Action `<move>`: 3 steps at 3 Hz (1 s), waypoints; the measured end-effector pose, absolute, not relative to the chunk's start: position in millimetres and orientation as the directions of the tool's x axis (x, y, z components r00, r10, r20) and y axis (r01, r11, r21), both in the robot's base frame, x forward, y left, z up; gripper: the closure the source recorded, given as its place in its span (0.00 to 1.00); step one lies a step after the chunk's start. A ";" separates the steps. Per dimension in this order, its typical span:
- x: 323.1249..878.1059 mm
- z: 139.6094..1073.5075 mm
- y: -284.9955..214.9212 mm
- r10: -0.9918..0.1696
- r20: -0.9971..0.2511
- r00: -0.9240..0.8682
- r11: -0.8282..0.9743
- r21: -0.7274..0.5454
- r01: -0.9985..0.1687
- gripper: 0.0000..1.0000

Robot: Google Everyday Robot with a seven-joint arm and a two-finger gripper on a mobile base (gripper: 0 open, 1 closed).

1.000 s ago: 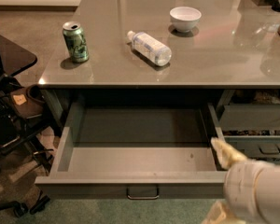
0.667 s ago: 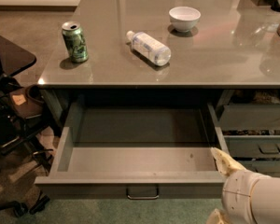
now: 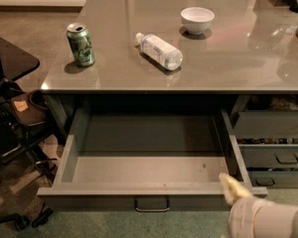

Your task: Close top drawer

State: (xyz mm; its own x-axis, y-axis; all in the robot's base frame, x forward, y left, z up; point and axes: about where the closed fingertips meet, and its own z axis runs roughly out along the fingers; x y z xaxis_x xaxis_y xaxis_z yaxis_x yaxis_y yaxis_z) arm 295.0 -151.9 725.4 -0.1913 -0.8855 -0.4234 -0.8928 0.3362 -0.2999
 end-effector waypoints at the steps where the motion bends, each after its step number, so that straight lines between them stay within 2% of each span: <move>1: 262.0 669.2 -153.8 -0.879 -0.403 -0.253 0.357 -0.205 -0.911 0.00; 2: 245.3 631.7 -148.3 -0.879 -0.391 -0.272 0.351 -0.143 -0.925 0.00; 3: 269.8 616.1 -132.0 -0.893 -0.383 -0.237 0.313 -0.149 -0.938 0.00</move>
Offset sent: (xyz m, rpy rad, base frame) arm -0.0697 0.0091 -0.1384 0.0161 0.2478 -0.0082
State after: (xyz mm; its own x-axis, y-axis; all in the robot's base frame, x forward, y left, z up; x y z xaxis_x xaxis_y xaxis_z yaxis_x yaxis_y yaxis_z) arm 269.8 -132.0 616.1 -0.2368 -0.8930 -0.3827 -0.9380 0.3128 -0.1493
